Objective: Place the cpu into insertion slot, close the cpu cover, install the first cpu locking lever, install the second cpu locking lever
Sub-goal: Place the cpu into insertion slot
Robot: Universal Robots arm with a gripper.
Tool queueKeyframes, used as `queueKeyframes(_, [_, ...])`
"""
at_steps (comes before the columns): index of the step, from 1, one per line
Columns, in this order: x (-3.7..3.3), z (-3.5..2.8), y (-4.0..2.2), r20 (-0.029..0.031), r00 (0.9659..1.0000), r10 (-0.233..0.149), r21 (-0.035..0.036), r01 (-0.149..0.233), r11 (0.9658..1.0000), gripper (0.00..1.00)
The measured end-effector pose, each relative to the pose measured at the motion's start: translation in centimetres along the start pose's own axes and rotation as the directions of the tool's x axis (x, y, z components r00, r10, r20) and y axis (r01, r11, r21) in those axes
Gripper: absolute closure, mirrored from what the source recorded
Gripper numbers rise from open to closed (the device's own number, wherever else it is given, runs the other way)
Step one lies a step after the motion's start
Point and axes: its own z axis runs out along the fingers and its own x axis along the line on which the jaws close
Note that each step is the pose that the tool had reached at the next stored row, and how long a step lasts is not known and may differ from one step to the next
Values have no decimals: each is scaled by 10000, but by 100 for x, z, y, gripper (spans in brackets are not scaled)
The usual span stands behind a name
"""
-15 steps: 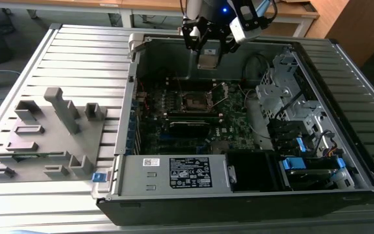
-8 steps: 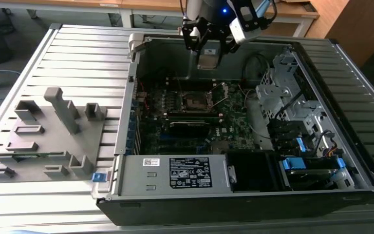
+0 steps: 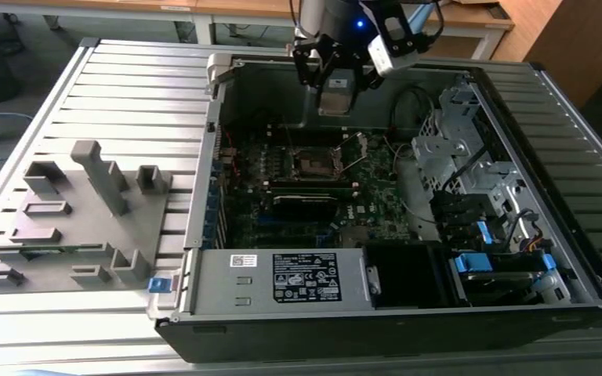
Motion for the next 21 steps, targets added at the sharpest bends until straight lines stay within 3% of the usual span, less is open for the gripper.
queueKeyframes(4, [28,22,-3,31,10000,-3,-1,3,10000,46])
queueKeyframes(10, [36,112,-11,73,10000,-7,-2,7,10000,46])
queueKeyframes(21, [48,222,-21,78,10000,-8,-2,8,10000,46])
